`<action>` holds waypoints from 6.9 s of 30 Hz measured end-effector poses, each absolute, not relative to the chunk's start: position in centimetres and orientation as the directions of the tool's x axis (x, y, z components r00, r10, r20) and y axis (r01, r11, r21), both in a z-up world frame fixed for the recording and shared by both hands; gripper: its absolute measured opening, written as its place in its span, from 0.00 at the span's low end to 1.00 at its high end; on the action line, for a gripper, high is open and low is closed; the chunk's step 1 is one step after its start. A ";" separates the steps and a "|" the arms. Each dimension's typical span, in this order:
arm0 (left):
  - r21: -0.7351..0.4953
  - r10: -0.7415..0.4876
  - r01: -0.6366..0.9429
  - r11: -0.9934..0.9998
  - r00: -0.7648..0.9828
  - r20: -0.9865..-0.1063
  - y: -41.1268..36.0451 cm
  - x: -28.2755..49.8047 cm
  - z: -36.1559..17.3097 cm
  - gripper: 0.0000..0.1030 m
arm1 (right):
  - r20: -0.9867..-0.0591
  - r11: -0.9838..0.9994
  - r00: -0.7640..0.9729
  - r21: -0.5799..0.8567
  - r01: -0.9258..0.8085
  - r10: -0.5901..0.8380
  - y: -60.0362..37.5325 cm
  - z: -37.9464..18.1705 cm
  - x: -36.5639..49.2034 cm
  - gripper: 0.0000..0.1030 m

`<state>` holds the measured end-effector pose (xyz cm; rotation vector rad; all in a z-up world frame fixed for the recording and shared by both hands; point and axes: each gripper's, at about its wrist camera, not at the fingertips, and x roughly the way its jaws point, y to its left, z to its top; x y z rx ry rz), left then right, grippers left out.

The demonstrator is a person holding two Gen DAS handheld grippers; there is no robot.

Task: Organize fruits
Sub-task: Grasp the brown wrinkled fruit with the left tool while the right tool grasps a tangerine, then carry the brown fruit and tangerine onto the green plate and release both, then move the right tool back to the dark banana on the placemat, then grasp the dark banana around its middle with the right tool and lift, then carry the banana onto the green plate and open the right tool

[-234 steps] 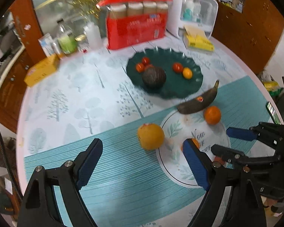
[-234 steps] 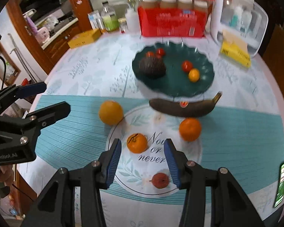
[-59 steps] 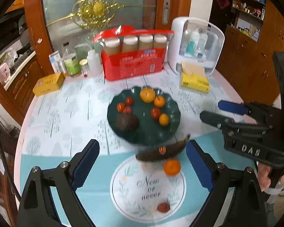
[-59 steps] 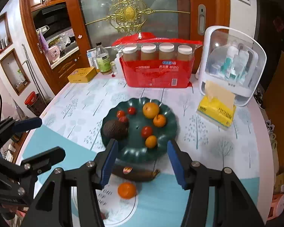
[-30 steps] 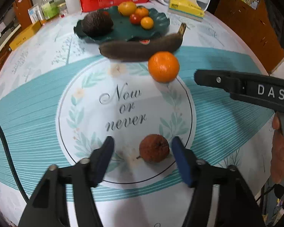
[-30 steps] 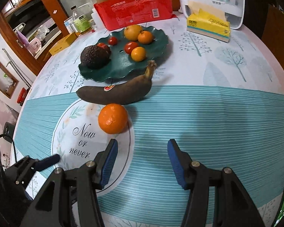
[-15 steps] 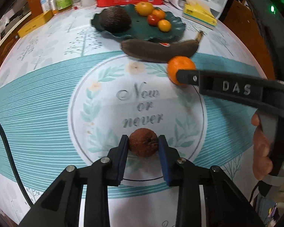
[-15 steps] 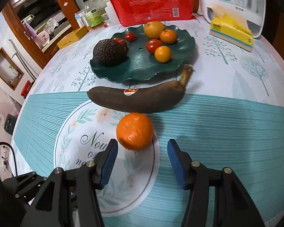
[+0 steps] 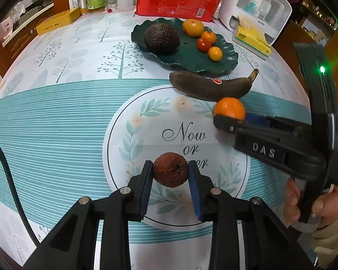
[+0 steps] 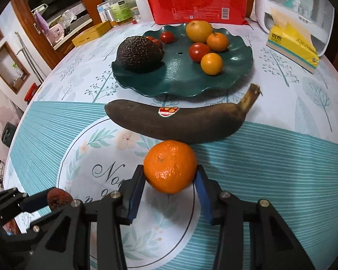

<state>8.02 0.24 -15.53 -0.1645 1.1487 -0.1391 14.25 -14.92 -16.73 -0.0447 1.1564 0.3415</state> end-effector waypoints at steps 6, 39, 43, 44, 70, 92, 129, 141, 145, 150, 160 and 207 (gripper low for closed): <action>-0.225 -0.211 0.016 0.974 0.421 -0.882 0.4 8.6 -13.8 0.29 | -0.895 0.934 0.347 0.171 -0.313 0.280 -14.9 -15.2 13.3 0.42; 0.007 -0.073 0.170 0.985 0.462 -0.884 -1.5 34.3 -1.6 0.29 | -0.876 0.909 0.408 0.075 -0.409 0.256 -15.3 -3.0 32.3 0.42; 0.018 -0.060 0.194 0.981 0.391 -0.918 -2.4 35.9 -6.5 0.29 | -0.909 0.893 0.312 0.123 -0.433 0.277 -14.2 -8.6 32.2 0.42; 0.015 -0.061 0.195 0.981 0.376 -0.925 -2.6 36.4 -7.6 0.29 | -0.915 0.887 0.291 0.131 -0.442 0.280 -13.8 -10.0 32.2 0.42; 0.006 -0.086 0.300 0.954 0.293 -0.952 -4.7 37.9 -14.5 0.50 | -0.901 0.837 0.288 0.132 -0.531 0.324 -12.4 -13.8 29.8 0.51; 0.037 -0.059 0.264 0.964 0.346 -0.936 -3.7 33.5 -10.3 0.67 | -0.868 0.862 0.357 0.143 -0.486 0.346 -14.7 -9.7 27.4 0.51; 0.026 -0.194 0.370 0.929 0.545 -0.816 1.8 19.6 -2.0 0.84 | -0.885 0.980 0.426 0.195 -0.030 0.189 -15.1 -3.8 18.0 0.51; 0.026 -0.134 0.251 0.968 0.597 -0.791 2.3 19.3 -8.5 0.84 | -0.906 0.885 0.357 0.346 0.313 0.228 -18.3 -12.2 17.3 0.51; 0.024 -0.126 0.237 0.971 0.595 -0.794 2.6 19.2 -9.7 0.84 | -0.902 0.822 0.359 0.384 0.420 0.239 -19.7 -14.4 17.9 0.51; -0.002 -0.134 0.225 0.974 0.573 -0.808 3.3 19.5 -10.8 0.84 | -0.909 0.780 0.347 0.385 0.494 0.229 -20.3 -16.7 18.6 0.51; -0.045 -0.138 0.186 0.982 0.528 -0.838 3.8 19.8 -12.5 0.84 | -0.898 0.777 0.390 0.389 0.495 0.201 -19.9 -17.3 19.7 0.51; -0.049 -0.159 0.192 0.980 0.614 -0.774 4.7 24.5 -3.2 0.89 | -0.893 0.989 0.427 0.116 -0.091 0.144 -12.3 -3.7 25.6 0.29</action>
